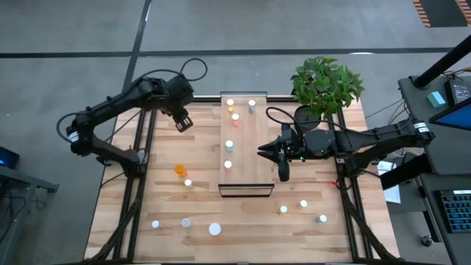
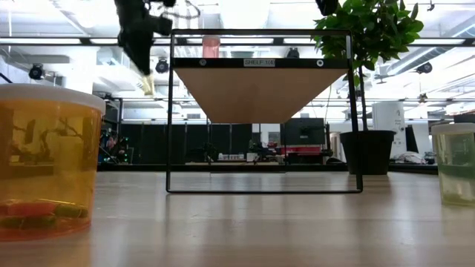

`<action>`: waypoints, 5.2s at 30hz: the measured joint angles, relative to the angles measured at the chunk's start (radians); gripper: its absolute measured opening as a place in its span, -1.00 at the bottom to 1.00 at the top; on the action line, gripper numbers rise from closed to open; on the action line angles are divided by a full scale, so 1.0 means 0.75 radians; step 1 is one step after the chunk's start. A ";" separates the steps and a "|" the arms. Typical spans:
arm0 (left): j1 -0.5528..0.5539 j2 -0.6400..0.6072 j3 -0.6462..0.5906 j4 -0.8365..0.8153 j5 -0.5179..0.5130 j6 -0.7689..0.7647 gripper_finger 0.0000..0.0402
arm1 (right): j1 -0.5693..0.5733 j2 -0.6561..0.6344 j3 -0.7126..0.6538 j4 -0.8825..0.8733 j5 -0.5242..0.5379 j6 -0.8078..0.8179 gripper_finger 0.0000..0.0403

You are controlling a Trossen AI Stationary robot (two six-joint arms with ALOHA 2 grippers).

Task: Pick and place medicine bottles onto shelf by color
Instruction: Put the top yellow bottle on the shelf, then put the right yellow bottle on the shelf

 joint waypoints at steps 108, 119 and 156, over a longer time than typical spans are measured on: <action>-0.354 0.246 0.602 0.167 0.082 0.117 -0.17 | 0.436 0.023 0.054 -0.973 -0.455 1.786 -0.66; -0.387 0.008 0.597 0.463 0.085 0.119 -0.17 | 0.529 0.256 0.049 -1.281 -0.474 2.258 -0.35; -0.394 -0.067 0.557 0.562 0.080 0.129 -0.17 | 0.505 0.535 -0.033 -1.147 -0.444 2.194 -0.44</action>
